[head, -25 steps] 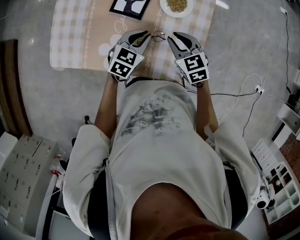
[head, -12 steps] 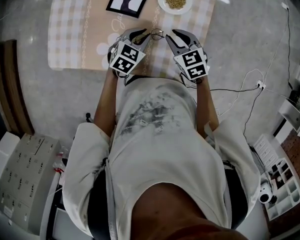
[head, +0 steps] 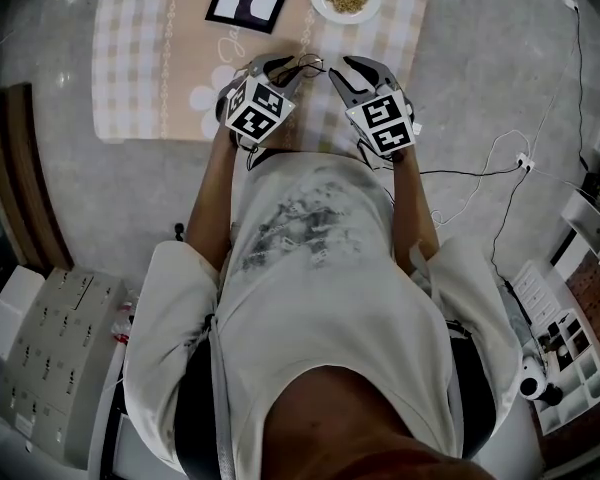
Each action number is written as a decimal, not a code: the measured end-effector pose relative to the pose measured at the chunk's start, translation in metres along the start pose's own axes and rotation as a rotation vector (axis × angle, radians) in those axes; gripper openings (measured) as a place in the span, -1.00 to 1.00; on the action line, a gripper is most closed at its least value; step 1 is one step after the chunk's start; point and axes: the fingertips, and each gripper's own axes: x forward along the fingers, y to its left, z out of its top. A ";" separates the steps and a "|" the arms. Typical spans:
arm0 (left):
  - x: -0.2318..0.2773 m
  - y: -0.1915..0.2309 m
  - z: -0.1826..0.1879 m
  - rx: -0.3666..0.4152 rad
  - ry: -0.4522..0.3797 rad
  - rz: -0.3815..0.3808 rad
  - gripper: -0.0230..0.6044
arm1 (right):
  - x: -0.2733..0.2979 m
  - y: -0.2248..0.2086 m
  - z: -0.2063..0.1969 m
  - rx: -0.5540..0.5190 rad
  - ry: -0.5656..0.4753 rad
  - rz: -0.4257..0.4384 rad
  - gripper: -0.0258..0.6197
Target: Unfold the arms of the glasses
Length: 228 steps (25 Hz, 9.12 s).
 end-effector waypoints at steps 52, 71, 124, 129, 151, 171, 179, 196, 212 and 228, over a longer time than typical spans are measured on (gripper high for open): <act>0.033 -0.034 -0.036 0.071 0.147 -0.201 -0.88 | 0.027 0.011 -0.021 -0.011 0.069 0.067 -0.87; 0.035 -0.036 -0.036 0.091 0.149 -0.212 -0.88 | 0.060 0.022 -0.047 -0.177 0.194 0.130 -0.87; 0.004 -0.052 -0.022 0.111 -0.020 -0.201 -0.88 | 0.069 0.030 -0.058 -0.408 0.330 0.110 -0.87; 0.000 -0.055 -0.022 0.116 -0.026 -0.188 -0.88 | 0.069 0.031 -0.058 -0.411 0.331 0.105 -0.87; -0.022 -0.062 -0.030 0.109 -0.072 -0.198 -0.87 | 0.072 0.043 -0.058 -0.420 0.332 0.111 -0.87; -0.057 -0.045 -0.036 -0.002 -0.167 -0.117 -0.90 | 0.074 0.045 -0.057 -0.465 0.344 0.072 -0.87; -0.065 -0.036 -0.039 -0.050 -0.195 -0.080 -0.90 | 0.073 0.045 -0.057 -0.454 0.341 0.065 -0.87; -0.076 -0.025 -0.036 -0.154 -0.266 -0.042 -0.90 | 0.073 0.045 -0.057 -0.457 0.333 0.074 -0.87; -0.084 -0.010 -0.037 -0.274 -0.322 0.032 -0.90 | 0.072 0.047 -0.058 -0.462 0.314 0.084 -0.87; -0.077 -0.010 -0.043 -0.340 -0.329 -0.004 -0.90 | 0.070 0.053 -0.048 -0.463 0.246 0.057 -0.86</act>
